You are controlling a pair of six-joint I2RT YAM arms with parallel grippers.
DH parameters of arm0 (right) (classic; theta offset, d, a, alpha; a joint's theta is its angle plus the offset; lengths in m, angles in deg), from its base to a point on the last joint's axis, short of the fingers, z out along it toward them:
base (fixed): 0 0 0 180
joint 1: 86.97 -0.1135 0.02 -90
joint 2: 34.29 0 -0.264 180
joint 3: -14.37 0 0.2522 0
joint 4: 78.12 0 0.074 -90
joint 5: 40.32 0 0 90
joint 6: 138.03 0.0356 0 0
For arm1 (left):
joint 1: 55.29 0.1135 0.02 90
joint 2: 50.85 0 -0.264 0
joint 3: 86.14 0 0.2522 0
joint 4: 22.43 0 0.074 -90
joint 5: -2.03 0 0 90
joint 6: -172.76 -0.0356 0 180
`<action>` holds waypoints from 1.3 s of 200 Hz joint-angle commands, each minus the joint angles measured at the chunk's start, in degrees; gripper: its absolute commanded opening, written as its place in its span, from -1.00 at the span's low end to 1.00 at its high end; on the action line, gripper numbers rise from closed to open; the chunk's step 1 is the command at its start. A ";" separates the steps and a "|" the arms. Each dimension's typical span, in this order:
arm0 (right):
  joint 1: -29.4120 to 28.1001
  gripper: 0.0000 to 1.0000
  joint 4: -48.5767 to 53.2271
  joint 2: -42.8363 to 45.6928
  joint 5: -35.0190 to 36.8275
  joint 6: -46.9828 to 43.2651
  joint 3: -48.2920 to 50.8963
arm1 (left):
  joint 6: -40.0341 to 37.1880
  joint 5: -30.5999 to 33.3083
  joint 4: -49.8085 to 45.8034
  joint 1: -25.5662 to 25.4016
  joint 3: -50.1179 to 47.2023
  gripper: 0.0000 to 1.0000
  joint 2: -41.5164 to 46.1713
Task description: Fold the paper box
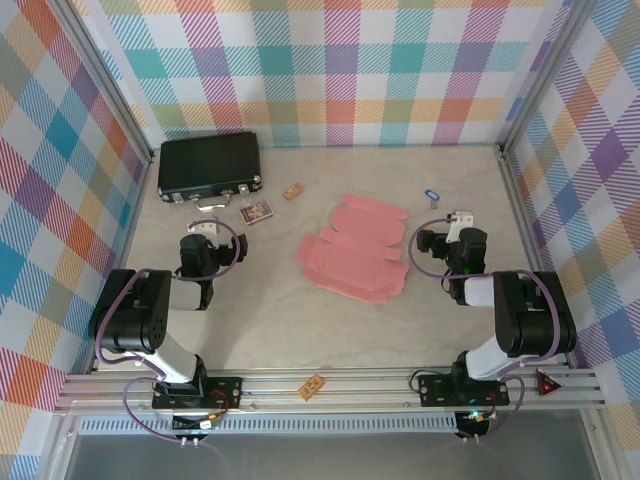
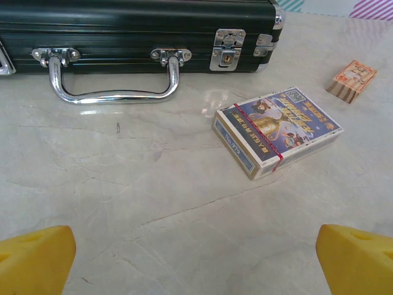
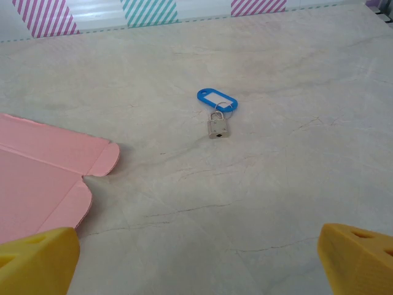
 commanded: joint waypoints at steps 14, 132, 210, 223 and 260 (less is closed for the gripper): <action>-0.40 0.98 -1.82 -0.08 0.22 -0.04 0.11 | -1.02 0.19 0.52 -0.29 1.01 0.99 -0.01; -0.39 0.98 -1.78 -0.12 0.23 -0.01 0.02 | -0.56 1.21 0.52 -0.26 1.05 0.99 -0.04; -0.34 0.98 -0.92 2.52 2.36 1.07 0.81 | 0.41 3.72 3.22 -0.37 -1.22 1.00 2.06; -0.32 0.98 0.39 4.40 2.66 1.02 0.99 | 0.51 5.27 0.88 -0.59 -1.36 1.00 5.13; -0.32 0.98 28.24 14.73 1.68 4.33 -6.41 | 6.67 7.09 -24.30 -1.22 4.86 1.00 17.11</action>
